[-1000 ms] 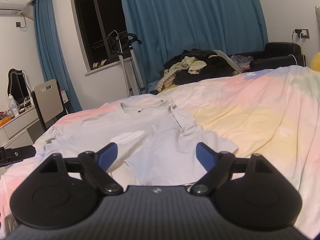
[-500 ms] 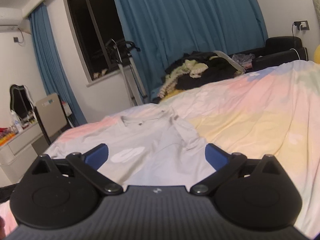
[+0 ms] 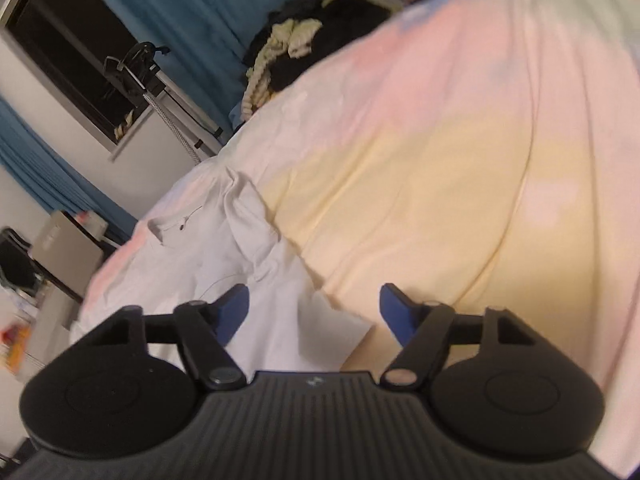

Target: Fold clothes

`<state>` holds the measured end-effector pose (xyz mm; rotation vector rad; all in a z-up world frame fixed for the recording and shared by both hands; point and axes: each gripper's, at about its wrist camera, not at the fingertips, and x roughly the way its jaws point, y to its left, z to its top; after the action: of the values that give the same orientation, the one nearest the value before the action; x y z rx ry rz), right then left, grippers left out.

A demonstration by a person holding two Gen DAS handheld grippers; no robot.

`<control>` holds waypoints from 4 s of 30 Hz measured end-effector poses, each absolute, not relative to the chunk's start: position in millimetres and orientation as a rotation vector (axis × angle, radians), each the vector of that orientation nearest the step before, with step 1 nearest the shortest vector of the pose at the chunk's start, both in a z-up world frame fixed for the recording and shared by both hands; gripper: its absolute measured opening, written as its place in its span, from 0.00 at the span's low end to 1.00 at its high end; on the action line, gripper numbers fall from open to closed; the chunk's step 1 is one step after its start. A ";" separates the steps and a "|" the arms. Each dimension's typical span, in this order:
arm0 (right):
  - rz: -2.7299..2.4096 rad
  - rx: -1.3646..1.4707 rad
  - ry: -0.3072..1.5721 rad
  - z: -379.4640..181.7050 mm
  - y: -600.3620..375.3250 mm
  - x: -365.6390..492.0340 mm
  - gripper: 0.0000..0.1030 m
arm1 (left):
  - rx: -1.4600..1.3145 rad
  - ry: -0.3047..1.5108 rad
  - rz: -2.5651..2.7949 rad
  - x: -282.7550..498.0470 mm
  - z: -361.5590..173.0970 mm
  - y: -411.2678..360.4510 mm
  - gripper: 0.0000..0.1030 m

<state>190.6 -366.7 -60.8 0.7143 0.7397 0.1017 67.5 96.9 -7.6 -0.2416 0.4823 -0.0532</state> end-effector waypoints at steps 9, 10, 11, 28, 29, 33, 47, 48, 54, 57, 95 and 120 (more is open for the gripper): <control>0.095 0.678 0.765 -63.9 -348.7 194.4 0.02 | -0.252 0.509 -0.064 74.4 -12.6 92.9 0.94; 0.091 0.693 0.744 -59.0 -349.8 192.4 0.02 | -0.253 0.507 -0.064 73.7 -12.2 93.3 0.94; 0.076 0.702 0.717 -52.7 -352.1 190.7 0.02 | -0.255 0.507 -0.062 73.4 -12.2 93.3 0.94; -0.283 0.302 0.558 0.8 -446.0 314.1 0.03 | -0.219 0.546 -0.100 87.0 -22.8 84.1 0.94; -0.274 0.294 0.563 -13.9 -445.4 320.1 0.03 | -0.206 0.553 -0.092 90.9 -25.8 82.5 0.94; -0.236 0.316 0.561 -65.3 -439.4 319.0 0.07 | -0.191 0.582 -0.082 107.6 -38.1 80.9 0.94; 0.039 0.460 0.664 -24.7 -374.7 138.8 0.50 | -0.259 0.631 -0.079 86.8 -28.5 108.5 0.94; 0.081 0.456 0.714 -21.5 -363.9 126.0 0.50 | -0.255 0.636 -0.076 82.7 -26.1 109.1 0.94; 0.338 0.273 0.830 12.9 -293.1 68.3 0.51 | -0.205 0.683 -0.050 56.4 -14.3 124.3 0.94; 0.446 0.028 0.844 37.8 -261.4 42.6 0.55 | -0.247 0.718 -0.063 38.6 -0.1 146.1 0.94; 0.549 -0.518 1.254 83.6 -252.4 25.9 0.59 | -0.010 0.831 -0.160 0.6 26.9 128.9 0.93; 0.225 0.211 0.411 29.5 -202.9 53.8 0.68 | -0.153 0.407 -0.087 13.3 16.0 89.0 0.94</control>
<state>53.8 -202.9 29.5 0.2113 0.4109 0.2255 13.3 89.0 16.0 -0.1530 0.4069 -0.0868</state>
